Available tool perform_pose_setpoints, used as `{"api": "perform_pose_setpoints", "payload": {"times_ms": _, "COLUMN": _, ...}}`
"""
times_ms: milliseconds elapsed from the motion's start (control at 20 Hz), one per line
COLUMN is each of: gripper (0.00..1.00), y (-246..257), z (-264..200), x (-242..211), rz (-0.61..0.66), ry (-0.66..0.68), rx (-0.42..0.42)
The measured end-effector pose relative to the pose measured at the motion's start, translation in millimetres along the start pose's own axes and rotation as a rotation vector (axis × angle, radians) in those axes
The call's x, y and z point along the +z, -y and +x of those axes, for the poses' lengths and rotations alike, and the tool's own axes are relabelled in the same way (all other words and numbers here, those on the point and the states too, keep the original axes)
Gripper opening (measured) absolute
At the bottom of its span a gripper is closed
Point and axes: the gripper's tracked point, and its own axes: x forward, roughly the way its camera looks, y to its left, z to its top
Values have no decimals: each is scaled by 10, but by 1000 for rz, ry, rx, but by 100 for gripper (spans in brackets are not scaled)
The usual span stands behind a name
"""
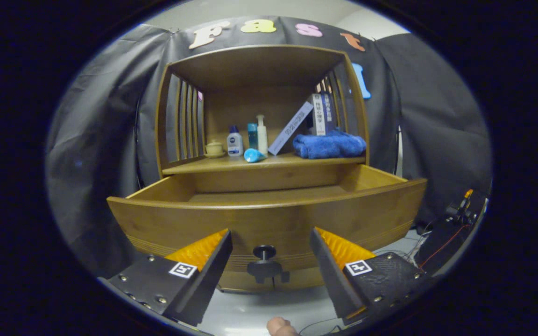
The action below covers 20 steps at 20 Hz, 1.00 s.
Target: Pull open the drawer, take out the items inside it, and place them on the countertop above the cabinet.
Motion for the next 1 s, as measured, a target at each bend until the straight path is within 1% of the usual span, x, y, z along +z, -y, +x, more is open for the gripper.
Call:
{"api": "perform_pose_setpoints", "payload": {"times_ms": 50, "gripper": 100, "y": -73, "z": -56, "x": -30, "rz": 20, "ry": -3, "rx": 22}}
{"api": "perform_pose_setpoints", "payload": {"times_ms": 100, "gripper": 100, "y": -71, "z": -31, "x": 20, "rz": 28, "ry": 33, "rx": 23}}
{"api": "perform_pose_setpoints", "payload": {"times_ms": 150, "gripper": 98, "y": -67, "z": 41, "x": -29, "rz": 16, "ry": 34, "rx": 24}}
{"api": "perform_pose_setpoints", "payload": {"times_ms": 350, "gripper": 99, "y": -103, "z": 341, "x": 26, "rz": -4, "ry": 81, "rx": 41}}
{"api": "perform_pose_setpoints", "payload": {"times_ms": 500, "gripper": 99, "y": -130, "z": 584, "x": 147, "rz": -45, "ry": 123, "rx": 27}}
{"api": "perform_pose_setpoints", "payload": {"times_ms": 550, "gripper": 99, "y": -146, "z": 684, "x": 81, "rz": -60, "ry": 111, "rx": 23}}
{"api": "perform_pose_setpoints", "payload": {"times_ms": 600, "gripper": 99, "y": -165, "z": 693, "x": 121, "rz": -62, "ry": 132, "rx": 20}}
{"api": "perform_pose_setpoints", "payload": {"times_ms": 750, "gripper": 99, "y": -194, "z": 978, "x": 164, "rz": -56, "ry": 147, "rx": 10}}
{"api": "perform_pose_setpoints", "payload": {"times_ms": 1000, "gripper": 99, "y": -232, "z": 1240, "x": 207, "rz": -59, "ry": 188, "rx": 6}}
